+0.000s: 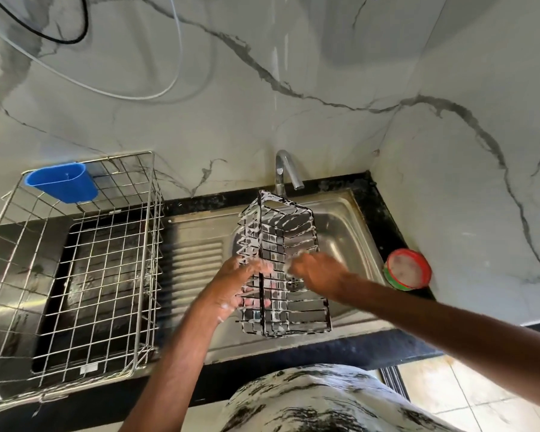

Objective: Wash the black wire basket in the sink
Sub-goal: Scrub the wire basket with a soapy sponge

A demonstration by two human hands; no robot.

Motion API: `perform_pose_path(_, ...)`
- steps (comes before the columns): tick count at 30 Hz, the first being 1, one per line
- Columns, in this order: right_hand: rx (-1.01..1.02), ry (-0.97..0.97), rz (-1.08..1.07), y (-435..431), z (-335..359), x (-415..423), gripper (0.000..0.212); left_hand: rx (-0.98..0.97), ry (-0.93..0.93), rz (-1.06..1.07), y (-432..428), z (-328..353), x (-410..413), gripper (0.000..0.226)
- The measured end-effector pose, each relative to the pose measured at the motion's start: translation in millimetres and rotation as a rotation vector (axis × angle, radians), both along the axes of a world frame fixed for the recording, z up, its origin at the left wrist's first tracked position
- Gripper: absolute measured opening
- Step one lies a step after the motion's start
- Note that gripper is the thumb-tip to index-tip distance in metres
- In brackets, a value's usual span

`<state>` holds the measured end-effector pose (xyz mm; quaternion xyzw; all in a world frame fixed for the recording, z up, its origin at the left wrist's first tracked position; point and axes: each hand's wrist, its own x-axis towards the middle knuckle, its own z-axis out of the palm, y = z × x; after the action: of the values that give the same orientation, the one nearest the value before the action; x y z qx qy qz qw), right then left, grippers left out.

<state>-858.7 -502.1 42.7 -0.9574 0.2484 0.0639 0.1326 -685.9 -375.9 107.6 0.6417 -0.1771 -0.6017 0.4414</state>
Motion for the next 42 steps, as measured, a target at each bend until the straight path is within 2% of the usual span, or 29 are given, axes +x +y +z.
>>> perform_pose_path(3, 0.174, 0.011, 0.103, 24.3, 1.4, -17.3, 0.027, 0.092, -0.003, -0.007, 0.9, 6.1, 2.4, 0.018)
perform_pose_path(4, 0.225, 0.023, 0.145, 28.2, 4.2, -21.6, 0.026, 0.109, -0.002, -0.003, 1.3, 4.1, 5.1, 0.008)
perform_pose_path(7, 0.376, 0.003, 0.284, 31.0, 13.7, -31.8, 0.031, 0.136, -0.007, 0.024, 1.6, 5.0, 6.6, 0.008)
perform_pose_path(9, 0.416, -0.008, 0.285, 29.4, 23.3, -37.5, 0.030, 0.130, 0.023, 0.051, 2.8, 9.4, 2.3, 0.010)
perform_pose_path(15, 0.362, -0.003, 0.211, 8.2, 68.5, -48.8, 0.034, 0.088, 0.129, 0.169, 8.3, 9.2, 1.0, 0.035)
perform_pose_path(19, 0.328, -0.010, 0.105, -8.4, 90.1, -59.0, 0.033, 0.056, 0.082, 0.227, 11.2, 1.5, 10.0, 0.114)
perform_pose_path(20, 0.319, -0.017, 0.099, -10.9, 92.1, -58.7, 0.034, 0.073, 0.089, 0.210, 11.8, 2.7, 10.4, 0.121)
perform_pose_path(21, 0.305, -0.025, 0.099, -13.7, 92.2, -58.0, 0.035, 0.078, 0.118, 0.204, 10.7, 4.2, 8.6, 0.110)
perform_pose_path(23, 0.263, -0.072, 0.083, -18.8, 89.3, -54.2, 0.038, 0.061, 0.141, 0.239, 8.9, 6.8, 6.1, 0.058)
perform_pose_path(24, 0.239, -0.113, 0.059, -21.0, 86.5, -51.8, 0.039, 0.062, 0.159, 0.256, 7.7, 2.8, 7.5, 0.040)
perform_pose_path(25, 0.211, -0.160, 0.030, -22.7, 81.6, -49.2, 0.038, 0.061, 0.165, 0.274, 6.9, -2.7, 9.5, 0.035)
perform_pose_path(28, 0.111, -0.374, -0.070, -24.4, 62.2, -41.1, 0.035, 0.098, 0.175, 0.291, 6.0, -18.4, 13.1, 0.053)
perform_pose_path(29, 0.092, -0.443, -0.112, -25.3, 53.7, -38.1, 0.035, 0.125, 0.161, 0.280, 4.4, -15.3, 10.1, 0.052)
perform_pose_path(32, 0.170, -0.583, -0.231, -22.7, 33.1, -30.9, 0.028, 0.142, 0.136, 0.236, 4.0, -19.1, 5.3, 0.032)
perform_pose_path(34, 0.197, -0.637, -0.300, -17.5, 27.3, -29.4, 0.065, 0.160, 0.108, 0.192, 5.2, -27.3, 7.0, 0.026)
perform_pose_path(35, 0.195, -0.646, -0.307, -14.8, 24.4, -30.5, 0.076, 0.178, 0.089, 0.169, 5.9, -30.6, 8.4, 0.030)
perform_pose_path(36, 0.202, -0.648, -0.308, -13.0, 23.3, -32.2, 0.079, 0.187, 0.069, 0.152, 6.9, -34.2, 9.9, 0.031)
perform_pose_path(37, 0.197, -0.650, -0.300, -12.5, 22.3, -33.6, 0.071, 0.196, 0.048, 0.148, 8.0, -37.3, 11.7, 0.028)
perform_pose_path(39, 0.234, -0.639, -0.278, -13.5, 20.8, -36.6, 0.034, 0.220, 0.010, 0.142, 11.0, -41.5, 12.4, 0.020)
perform_pose_path(40, 0.239, -0.639, -0.279, -14.5, 21.4, -37.9, 0.030, 0.226, -0.002, 0.125, 12.2, -44.6, 12.0, 0.015)
perform_pose_path(42, 0.222, -0.652, -0.281, -18.6, 24.7, -39.1, 0.038, 0.229, -0.021, 0.098, 13.2, -50.9, 10.5, 0.007)
